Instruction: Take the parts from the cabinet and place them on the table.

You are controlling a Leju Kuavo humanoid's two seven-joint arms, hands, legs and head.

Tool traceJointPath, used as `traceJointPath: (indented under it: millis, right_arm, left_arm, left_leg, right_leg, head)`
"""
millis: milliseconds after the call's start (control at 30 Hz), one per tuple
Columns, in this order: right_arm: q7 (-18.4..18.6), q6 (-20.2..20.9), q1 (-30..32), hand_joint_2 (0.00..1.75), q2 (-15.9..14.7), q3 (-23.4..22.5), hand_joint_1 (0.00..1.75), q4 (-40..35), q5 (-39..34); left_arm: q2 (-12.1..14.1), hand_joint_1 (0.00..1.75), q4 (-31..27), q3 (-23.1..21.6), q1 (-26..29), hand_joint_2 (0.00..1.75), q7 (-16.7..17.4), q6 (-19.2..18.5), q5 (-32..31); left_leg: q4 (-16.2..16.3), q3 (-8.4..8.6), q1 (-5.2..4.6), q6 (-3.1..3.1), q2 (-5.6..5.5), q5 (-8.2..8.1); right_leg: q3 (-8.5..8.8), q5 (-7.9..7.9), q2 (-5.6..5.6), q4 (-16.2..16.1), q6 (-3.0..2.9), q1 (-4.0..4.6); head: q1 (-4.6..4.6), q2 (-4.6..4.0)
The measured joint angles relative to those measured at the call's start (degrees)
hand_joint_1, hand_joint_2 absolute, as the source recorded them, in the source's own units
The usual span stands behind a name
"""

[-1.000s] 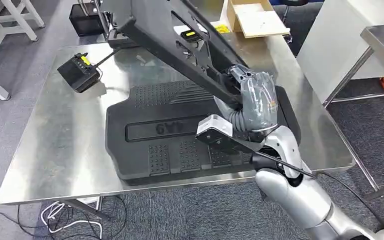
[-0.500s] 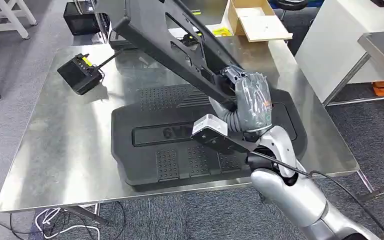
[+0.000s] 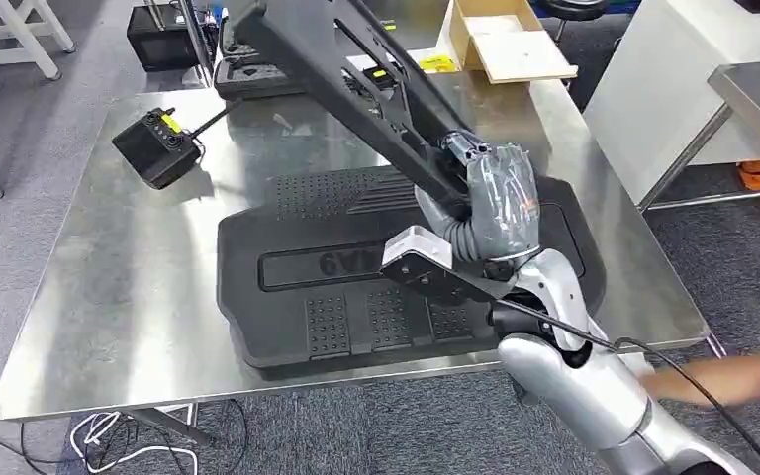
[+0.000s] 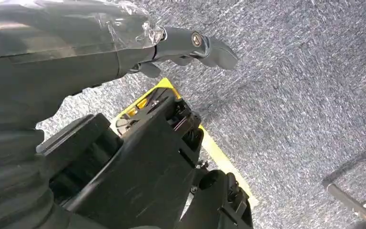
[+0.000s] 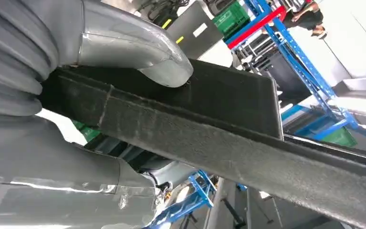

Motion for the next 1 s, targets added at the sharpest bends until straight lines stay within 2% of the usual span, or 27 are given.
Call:
traceJointPath:
  millis: [100,133,200,267,433,733,1000]
  right_arm:
    - [2.3,0.2,-0.1,1.75,0.0,0.3,1.71,0.1,5.5]
    - [3.5,0.5,-0.3,1.75,0.0,0.4,1.71,0.2,9.3]
    - [5.7,1.6,-0.9,1.75,0.0,0.7,1.69,0.6,15.9]
    - [7.3,2.7,-1.7,1.75,0.0,1.1,1.75,1.1,20.8]
    - [9.4,5.8,-4.0,1.75,0.3,2.4,1.75,4.3,29.2]
    - [9.7,6.3,-5.7,1.75,1.7,4.2,1.75,11.5,30.7]
    - [9.2,6.8,-7.3,1.75,3.2,6.2,1.75,17.9,27.7]
  left_arm:
    - [0.0,0.0,0.0,0.0,0.0,1.75,0.3,0.6,0.1]
    - [0.0,0.0,0.0,0.0,0.0,0.0,0.4,0.7,0.1]
    - [0.0,0.0,0.0,0.0,0.0,0.0,0.6,0.9,0.2]
    - [0.0,0.0,0.0,0.0,0.0,0.0,1.0,1.1,0.4]
    - [-0.1,0.0,-0.1,0.0,-0.1,0.0,1.3,1.7,0.6]
    - [-0.3,0.0,-0.2,0.0,-0.2,0.0,1.8,1.7,1.1]
    - [-0.3,0.0,-0.2,0.0,-0.2,0.0,1.8,1.9,1.9]
  left_leg:
    - [-0.1,0.08,0.0,-0.01,0.0,0.01]
    - [-0.1,0.11,0.0,-0.01,0.0,0.01]
    - [-0.2,0.16,0.0,-0.02,0.0,0.01]
    - [-0.2,0.2,0.0,-0.02,0.0,0.02]
    - [-0.2,0.22,0.02,-0.03,0.0,0.02]
    - [-0.2,0.21,0.04,-0.06,-0.01,0.04]
    - [-0.2,0.22,0.05,-0.06,-0.01,0.04]
  right_leg:
    - [0.04,0.0,0.0,0.0,0.0,0.04]
    - [0.06,0.0,-0.01,0.0,-0.01,0.04]
    - [0.08,0.0,0.0,0.0,-0.01,0.06]
    - [0.11,-0.01,-0.01,0.0,-0.02,0.08]
    - [0.13,-0.03,-0.01,0.0,-0.04,0.15]
    - [0.18,-0.03,-0.02,0.0,-0.05,0.18]
    - [0.2,-0.04,-0.03,0.0,-0.06,0.2]
  head:
    - [0.0,0.0]
    - [0.0,0.0]
    - [0.0,0.0]
    - [0.0,0.0]
    - [-0.02,-0.02]
    - [0.0,0.0]
    - [0.0,0.0]
